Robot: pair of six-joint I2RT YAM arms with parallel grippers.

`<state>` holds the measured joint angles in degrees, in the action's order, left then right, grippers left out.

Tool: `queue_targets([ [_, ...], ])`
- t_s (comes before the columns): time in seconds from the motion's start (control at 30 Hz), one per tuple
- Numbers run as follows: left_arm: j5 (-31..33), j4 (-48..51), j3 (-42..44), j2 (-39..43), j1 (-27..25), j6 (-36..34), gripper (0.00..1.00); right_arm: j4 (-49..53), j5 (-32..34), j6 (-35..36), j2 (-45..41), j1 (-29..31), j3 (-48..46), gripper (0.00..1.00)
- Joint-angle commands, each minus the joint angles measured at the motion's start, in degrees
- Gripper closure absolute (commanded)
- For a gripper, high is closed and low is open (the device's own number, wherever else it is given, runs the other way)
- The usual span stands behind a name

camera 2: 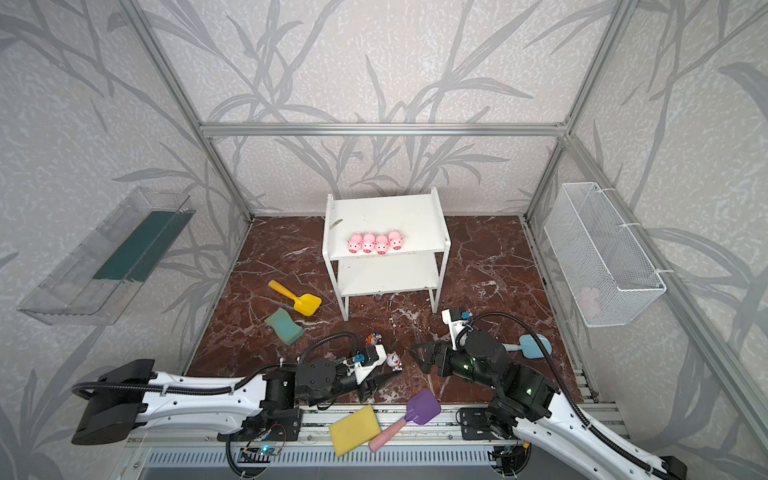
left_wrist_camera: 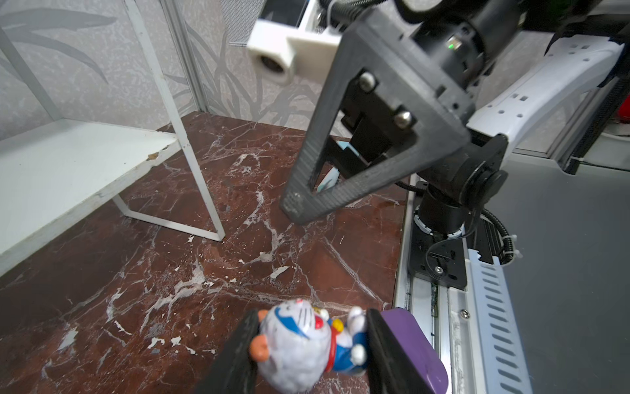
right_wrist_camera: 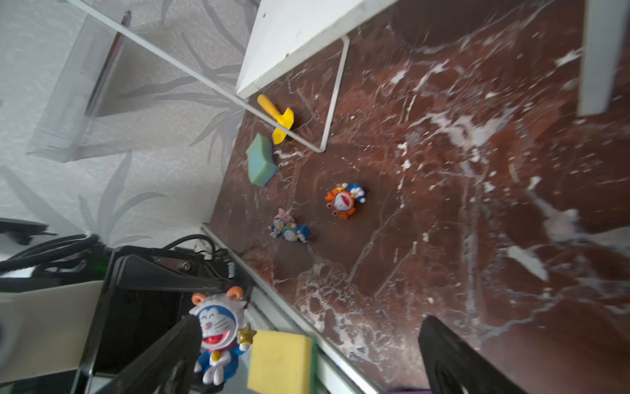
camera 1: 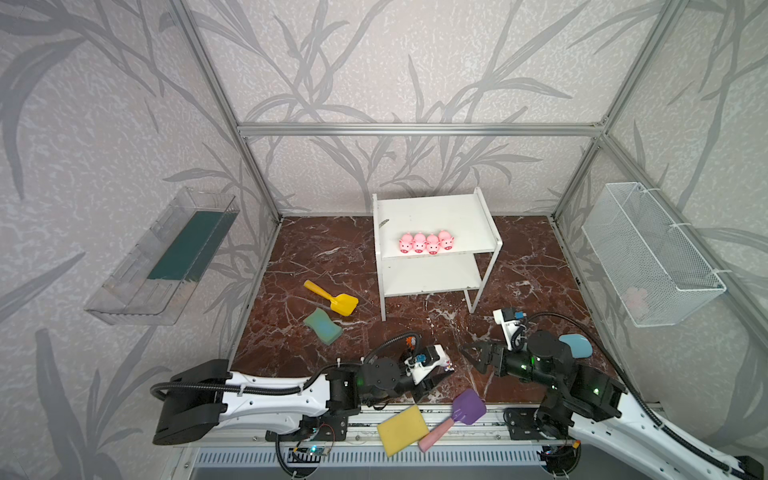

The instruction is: Place and organize the plastic toys onto the shelf

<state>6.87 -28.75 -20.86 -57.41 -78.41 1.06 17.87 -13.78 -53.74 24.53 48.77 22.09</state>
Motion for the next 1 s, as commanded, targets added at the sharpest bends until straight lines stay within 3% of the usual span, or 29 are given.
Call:
queue_targets([
  [0.0, -2.59, 2.73, 1.63, 3.89, -0.16, -2.98, 0.69, -13.75, -16.19, -5.01, 1.33, -1.83, -3.22, 0.02],
  [0.17, -2.48, 4.32, 2.97, 7.71, -0.10, -4.14, 0.69, -29.95, -23.66, -8.82, 5.87, -2.10, -6.17, 0.05],
  [0.47, -2.05, 0.68, 4.60, 8.76, -0.08, -5.34, 0.69, -43.19, -28.62, -11.59, 14.45, -1.32, -6.53, 0.23],
  [0.7, -1.07, -3.16, 4.66, 9.02, -0.08, -6.08, 0.69, -47.57, -28.50, -11.29, 18.68, 1.49, -7.48, 0.26],
  [0.97, -0.97, -4.01, 4.10, 9.10, -0.12, -5.87, 0.69, -43.36, -26.95, -8.54, 17.98, 1.59, -7.79, 0.28],
])
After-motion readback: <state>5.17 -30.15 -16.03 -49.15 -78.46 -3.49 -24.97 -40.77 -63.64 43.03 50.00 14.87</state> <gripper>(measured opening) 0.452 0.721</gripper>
